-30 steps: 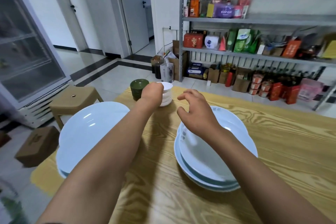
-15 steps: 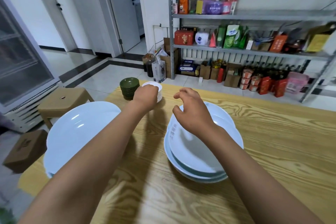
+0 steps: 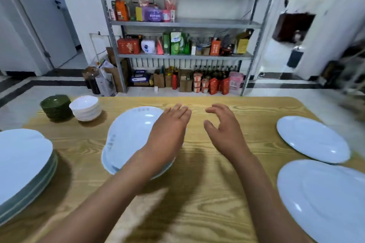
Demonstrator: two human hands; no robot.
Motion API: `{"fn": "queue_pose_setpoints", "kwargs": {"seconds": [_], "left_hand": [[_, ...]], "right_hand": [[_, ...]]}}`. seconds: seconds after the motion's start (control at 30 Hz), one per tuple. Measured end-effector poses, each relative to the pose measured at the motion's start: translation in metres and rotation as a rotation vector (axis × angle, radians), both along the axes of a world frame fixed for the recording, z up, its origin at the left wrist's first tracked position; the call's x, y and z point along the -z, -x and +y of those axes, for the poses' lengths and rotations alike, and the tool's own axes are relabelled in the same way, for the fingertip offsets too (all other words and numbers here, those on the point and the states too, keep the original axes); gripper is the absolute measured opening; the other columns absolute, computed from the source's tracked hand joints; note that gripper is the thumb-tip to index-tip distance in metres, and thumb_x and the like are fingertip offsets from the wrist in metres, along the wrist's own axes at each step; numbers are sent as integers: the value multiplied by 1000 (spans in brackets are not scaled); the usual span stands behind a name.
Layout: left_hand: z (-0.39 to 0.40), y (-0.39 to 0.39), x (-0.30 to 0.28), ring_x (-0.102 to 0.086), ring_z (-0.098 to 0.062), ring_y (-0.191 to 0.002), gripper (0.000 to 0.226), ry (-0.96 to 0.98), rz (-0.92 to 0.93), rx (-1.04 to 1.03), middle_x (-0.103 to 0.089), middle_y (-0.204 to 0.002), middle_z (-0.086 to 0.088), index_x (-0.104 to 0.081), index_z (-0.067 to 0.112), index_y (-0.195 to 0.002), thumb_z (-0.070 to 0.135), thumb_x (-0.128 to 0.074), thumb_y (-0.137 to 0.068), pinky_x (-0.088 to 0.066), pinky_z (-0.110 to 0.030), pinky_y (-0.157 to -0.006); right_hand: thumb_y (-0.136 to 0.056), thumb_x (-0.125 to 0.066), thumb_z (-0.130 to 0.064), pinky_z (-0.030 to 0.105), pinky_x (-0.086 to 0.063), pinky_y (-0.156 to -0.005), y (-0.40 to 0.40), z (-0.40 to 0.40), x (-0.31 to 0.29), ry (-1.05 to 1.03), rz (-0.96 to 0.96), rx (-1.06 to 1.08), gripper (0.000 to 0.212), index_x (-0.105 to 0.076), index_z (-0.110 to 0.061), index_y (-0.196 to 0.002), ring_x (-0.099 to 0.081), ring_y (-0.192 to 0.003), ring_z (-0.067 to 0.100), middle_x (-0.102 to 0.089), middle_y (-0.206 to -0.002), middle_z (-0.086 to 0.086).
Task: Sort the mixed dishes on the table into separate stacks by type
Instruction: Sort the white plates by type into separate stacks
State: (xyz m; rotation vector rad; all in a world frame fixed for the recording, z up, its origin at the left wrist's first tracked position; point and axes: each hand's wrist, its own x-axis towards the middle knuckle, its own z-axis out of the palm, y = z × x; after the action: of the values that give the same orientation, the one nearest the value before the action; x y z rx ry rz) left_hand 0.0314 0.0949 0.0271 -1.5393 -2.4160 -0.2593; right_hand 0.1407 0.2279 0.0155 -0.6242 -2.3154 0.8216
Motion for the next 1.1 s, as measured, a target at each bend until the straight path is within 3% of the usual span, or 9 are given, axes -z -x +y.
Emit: {"fn": "queue_pose_setpoints", "kwargs": {"seconds": [0.2,0.27,0.33,0.37,0.5,0.6,0.77,0.9,1.1], "left_hand": [[53,-87,23,-8,-15,-147,56,76,-69,273,-16,-160,-1,-17,15,-152,7,-33,-99,-7,-28,-117],[72,-109,38,-24,-19,-144,49,55,-128,377,-32,-154,-5,-33,12,-147,11,-36,-99,-19,-31,-116],[89,-132,53,-48,-24,-131,41,14,-188,464,-55,-137,-8,-54,9,-133,22,-37,-97,-40,-36,-105],[94,-142,60,-51,-25,-127,42,-19,-255,485,-57,-134,-7,-57,10,-130,28,-36,-98,-43,-36,-101],[114,-183,89,-37,-16,-136,41,-41,-493,535,-42,-147,2,-48,26,-139,36,-36,-101,-35,-26,-105],[117,-202,109,-31,-12,-138,42,-31,-558,553,-35,-152,4,-44,32,-141,39,-35,-101,-25,-18,-103],[113,-212,133,-39,-17,-131,49,-70,-510,567,-41,-148,-5,-48,25,-140,44,-31,-98,-29,-25,-102],[112,-213,137,-40,-20,-131,48,-85,-506,567,-41,-148,-7,-49,24,-139,42,-34,-98,-31,-28,-103],[109,-212,137,-42,-18,-130,48,-101,-546,572,-44,-145,-5,-52,24,-137,42,-32,-97,-37,-30,-103]], "right_hand": [[-87,-67,-11,33,-45,-97,-137,32,27,249,211,408,28,-65,-27,-109,-55,-103,8,-61,-109,-18],[-88,-66,-11,27,-43,-92,-181,34,36,297,237,497,28,-65,-31,-108,-56,-102,6,-61,-109,-25],[-89,-64,-12,21,-41,-85,-221,34,44,340,278,591,28,-64,-31,-108,-58,-103,6,-63,-113,-21],[-89,-64,-12,18,-41,-82,-236,34,48,355,296,639,27,-65,-30,-109,-59,-102,6,-63,-113,-18],[-87,-63,-7,10,-45,-68,-298,30,66,367,382,879,27,-65,-26,-106,-63,-86,7,-67,-101,-6],[-87,-63,-7,16,-47,-62,-338,30,79,485,427,1007,24,-65,-20,-107,-66,-82,17,-68,-99,3],[-90,-62,-6,39,-57,-67,-366,26,95,914,556,960,19,-66,-7,-108,-70,-87,30,-69,-101,19],[-90,-61,-5,36,-51,-60,-365,21,96,1029,594,922,18,-67,-7,-107,-69,-83,30,-71,-102,19],[-90,-59,-7,34,-48,-56,-367,24,84,1040,554,869,21,-66,-7,-111,-70,-82,27,-72,-102,16]]}}
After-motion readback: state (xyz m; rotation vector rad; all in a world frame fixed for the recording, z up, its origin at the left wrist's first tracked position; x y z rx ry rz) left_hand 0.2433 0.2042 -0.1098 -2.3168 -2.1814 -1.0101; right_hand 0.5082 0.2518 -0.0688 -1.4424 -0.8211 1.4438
